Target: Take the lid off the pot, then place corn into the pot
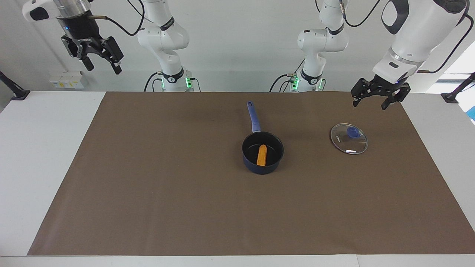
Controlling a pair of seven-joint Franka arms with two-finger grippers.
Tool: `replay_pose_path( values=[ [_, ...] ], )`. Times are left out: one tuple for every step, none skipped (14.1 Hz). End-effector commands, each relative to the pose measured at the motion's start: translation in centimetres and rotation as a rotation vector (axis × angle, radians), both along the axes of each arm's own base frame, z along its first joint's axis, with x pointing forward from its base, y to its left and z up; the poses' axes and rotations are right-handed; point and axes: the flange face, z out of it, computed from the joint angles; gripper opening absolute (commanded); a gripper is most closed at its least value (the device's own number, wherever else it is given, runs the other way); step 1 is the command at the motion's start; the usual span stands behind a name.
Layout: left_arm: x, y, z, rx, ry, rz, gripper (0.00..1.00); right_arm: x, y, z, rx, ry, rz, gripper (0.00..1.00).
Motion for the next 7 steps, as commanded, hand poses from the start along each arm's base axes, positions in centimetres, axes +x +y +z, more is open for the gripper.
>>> replay_pose_path(
  values=[
    [-0.3,0.0,0.4,-0.012,-0.013,0.004,1.00,-0.4,-0.2,-1.5,-0.001,0.030,0.028,1.00],
    [-0.3,0.0,0.4,-0.012,-0.013,0.004,1.00,-0.4,-0.5,-1.5,-0.001,0.035,0.030,1.00],
    [-0.3,-0.1,0.4,-0.012,-0.013,0.004,1.00,-0.6,-1.4,-1.8,0.002,0.045,0.018,1.00],
    [-0.3,-0.1,0.4,-0.012,-0.013,0.004,1.00,-0.8,-2.3,-2.3,0.005,0.060,0.023,1.00],
    [-0.3,-0.1,0.4,-0.011,-0.012,0.004,1.00,-1.0,-2.6,-2.2,0.004,0.058,0.043,1.00],
    [-0.3,0.0,0.4,-0.011,-0.012,0.007,1.00,-1.0,-2.7,-2.3,0.004,0.059,0.052,1.00],
    [-0.3,0.0,0.4,-0.011,-0.012,0.009,1.00,-0.9,-2.5,-2.3,0.003,0.056,0.060,1.00]
  ],
)
